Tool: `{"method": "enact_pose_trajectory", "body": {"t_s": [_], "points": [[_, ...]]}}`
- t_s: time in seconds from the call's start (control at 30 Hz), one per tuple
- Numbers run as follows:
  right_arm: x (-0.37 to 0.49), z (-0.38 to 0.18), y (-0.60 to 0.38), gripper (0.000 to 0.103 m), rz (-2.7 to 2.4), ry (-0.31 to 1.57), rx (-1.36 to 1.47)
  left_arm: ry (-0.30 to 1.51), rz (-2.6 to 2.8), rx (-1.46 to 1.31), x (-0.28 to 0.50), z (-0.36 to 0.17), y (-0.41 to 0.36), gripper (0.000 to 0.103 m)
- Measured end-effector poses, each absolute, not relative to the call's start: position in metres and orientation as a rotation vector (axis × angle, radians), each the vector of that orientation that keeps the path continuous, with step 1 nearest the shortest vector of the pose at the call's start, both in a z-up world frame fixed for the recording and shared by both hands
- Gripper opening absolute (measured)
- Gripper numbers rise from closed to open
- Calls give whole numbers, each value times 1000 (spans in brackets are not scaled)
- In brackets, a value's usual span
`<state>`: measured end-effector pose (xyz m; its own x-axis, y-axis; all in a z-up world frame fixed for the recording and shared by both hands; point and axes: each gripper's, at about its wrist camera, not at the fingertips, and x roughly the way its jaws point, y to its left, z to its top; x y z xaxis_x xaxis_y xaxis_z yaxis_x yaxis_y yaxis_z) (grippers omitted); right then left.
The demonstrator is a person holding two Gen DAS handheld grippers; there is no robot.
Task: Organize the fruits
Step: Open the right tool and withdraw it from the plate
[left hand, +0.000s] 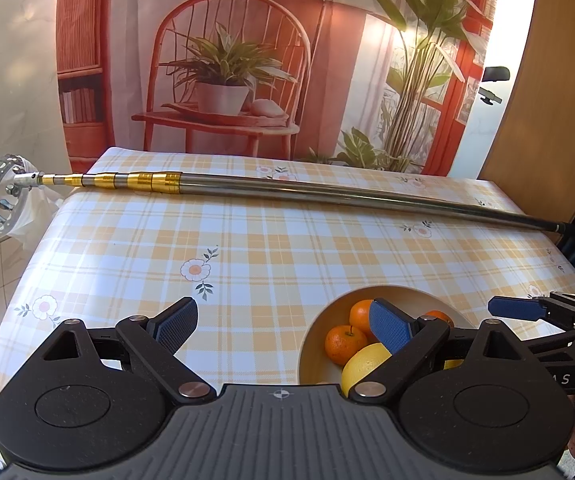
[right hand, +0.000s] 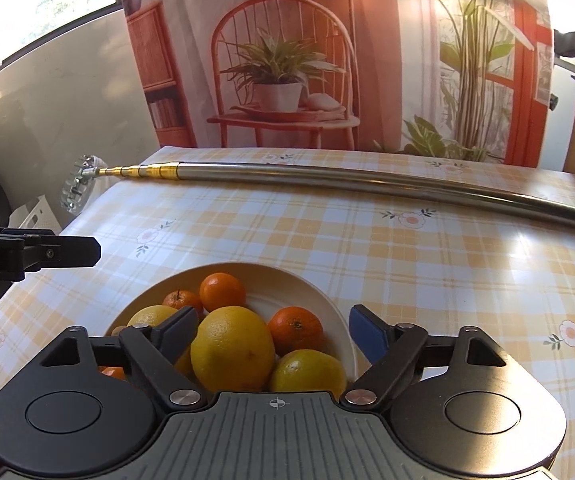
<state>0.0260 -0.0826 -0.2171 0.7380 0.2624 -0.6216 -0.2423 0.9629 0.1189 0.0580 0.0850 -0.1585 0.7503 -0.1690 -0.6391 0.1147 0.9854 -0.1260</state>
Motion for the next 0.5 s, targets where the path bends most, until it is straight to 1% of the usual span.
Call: {"method": "enact_pose_trajectory", "body": {"t_s": [0.1, 0.2, 0.4, 0.5], "points": [[26, -216, -87, 96, 271, 687, 48, 703, -157, -78, 57, -157, 85, 94], [26, -215, -90, 102, 256, 689, 64, 702, -157, -76, 57, -156, 85, 94], [26, -208, -92, 102, 240, 684, 76, 692, -160, -68, 55, -152, 84, 94], [23, -195, -92, 102, 227, 654, 63, 679, -166, -58, 55, -147, 82, 94]]}}
